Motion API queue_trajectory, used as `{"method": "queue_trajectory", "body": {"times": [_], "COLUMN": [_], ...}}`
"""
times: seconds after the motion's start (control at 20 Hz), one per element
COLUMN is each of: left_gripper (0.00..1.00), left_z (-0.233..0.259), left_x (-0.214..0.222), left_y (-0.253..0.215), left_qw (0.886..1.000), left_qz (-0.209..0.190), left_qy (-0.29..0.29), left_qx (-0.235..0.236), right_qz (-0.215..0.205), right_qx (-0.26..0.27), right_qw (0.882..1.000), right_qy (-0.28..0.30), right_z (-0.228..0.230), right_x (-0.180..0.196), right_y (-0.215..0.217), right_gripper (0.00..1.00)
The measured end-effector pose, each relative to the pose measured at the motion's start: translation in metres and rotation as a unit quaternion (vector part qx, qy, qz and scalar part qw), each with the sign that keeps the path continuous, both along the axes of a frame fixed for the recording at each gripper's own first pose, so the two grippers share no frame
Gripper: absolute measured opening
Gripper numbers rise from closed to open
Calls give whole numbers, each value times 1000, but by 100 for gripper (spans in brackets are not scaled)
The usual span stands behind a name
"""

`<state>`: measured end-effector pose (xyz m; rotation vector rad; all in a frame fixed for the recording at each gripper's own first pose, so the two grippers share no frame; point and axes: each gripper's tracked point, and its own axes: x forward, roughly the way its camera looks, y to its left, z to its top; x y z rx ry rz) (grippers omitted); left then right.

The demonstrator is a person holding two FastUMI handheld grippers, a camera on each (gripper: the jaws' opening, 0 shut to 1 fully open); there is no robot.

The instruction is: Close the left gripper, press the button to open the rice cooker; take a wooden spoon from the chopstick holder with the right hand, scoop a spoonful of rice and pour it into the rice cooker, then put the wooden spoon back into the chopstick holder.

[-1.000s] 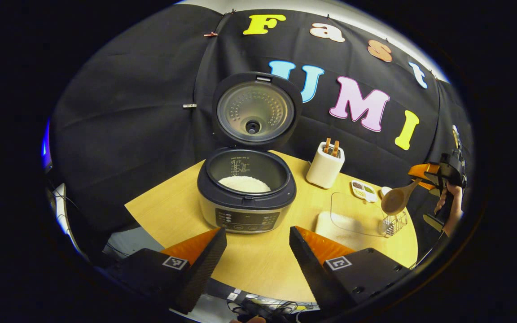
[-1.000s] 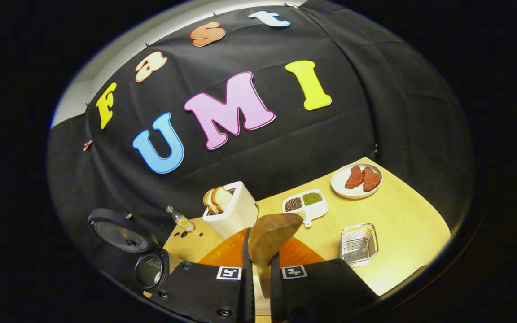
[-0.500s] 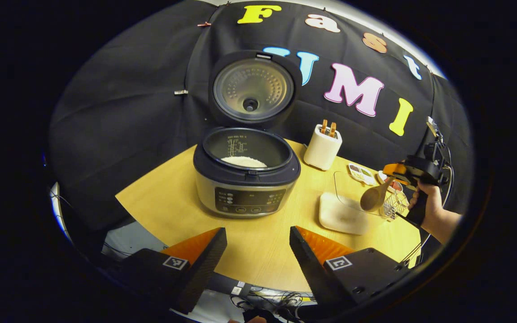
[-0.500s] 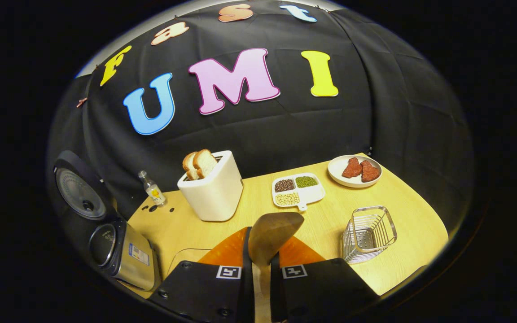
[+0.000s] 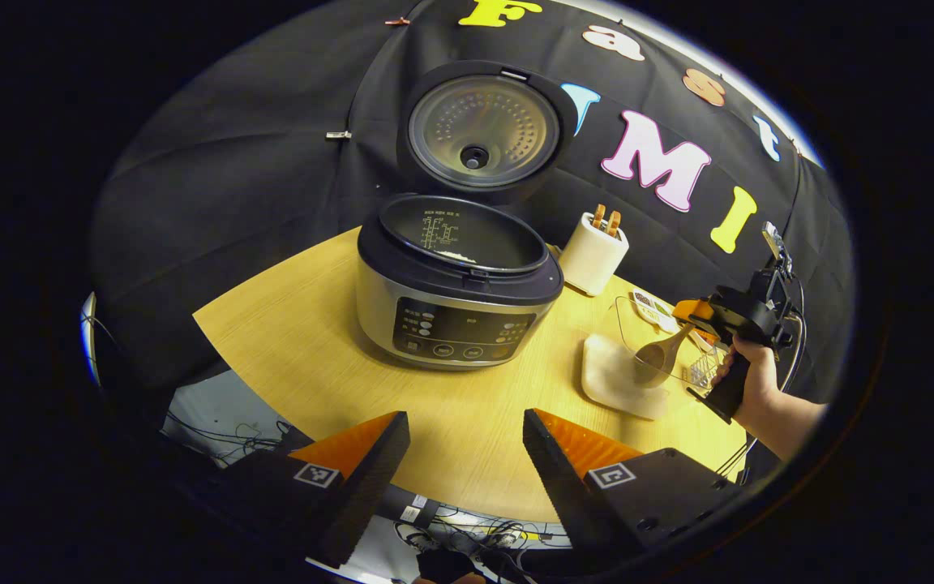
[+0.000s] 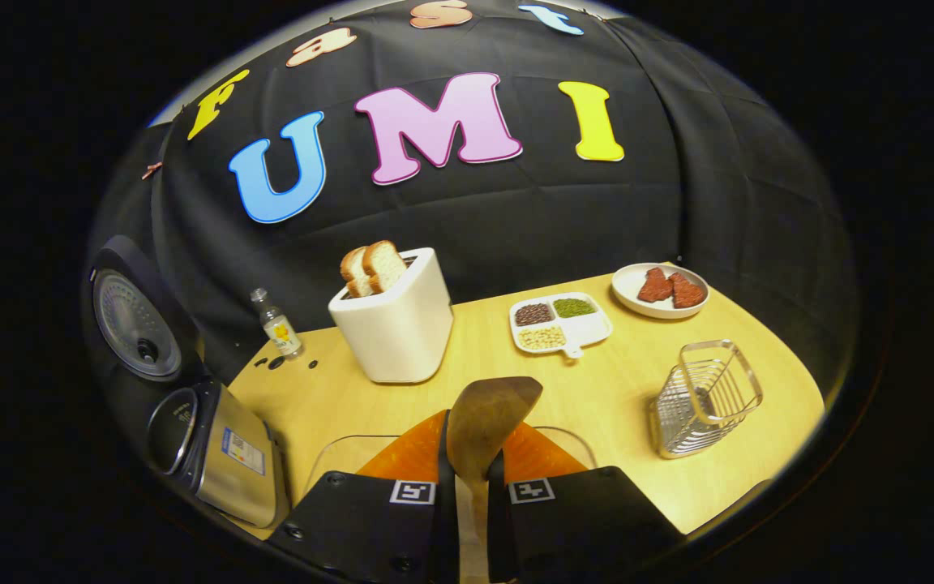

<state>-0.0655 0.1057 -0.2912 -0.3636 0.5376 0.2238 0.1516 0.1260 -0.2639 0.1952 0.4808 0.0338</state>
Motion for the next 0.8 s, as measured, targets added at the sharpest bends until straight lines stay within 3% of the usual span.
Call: {"method": "queue_trajectory", "body": {"times": [0.4,0.8], "left_gripper": [95,96], "left_z": [3,7], "left_x": [-5,-10], "left_y": [16,17], "left_qw": [1000,1000], "left_qz": [14,16], "left_qy": [-5,-8], "left_qx": [-1,-9], "right_qz": [24,-22], "right_qx": [70,193], "right_qw": [996,977], "right_qy": [41,89], "right_z": [-7,-9], "right_x": [-14,-14], "right_y": [59,44], "right_gripper": [18,18]}}
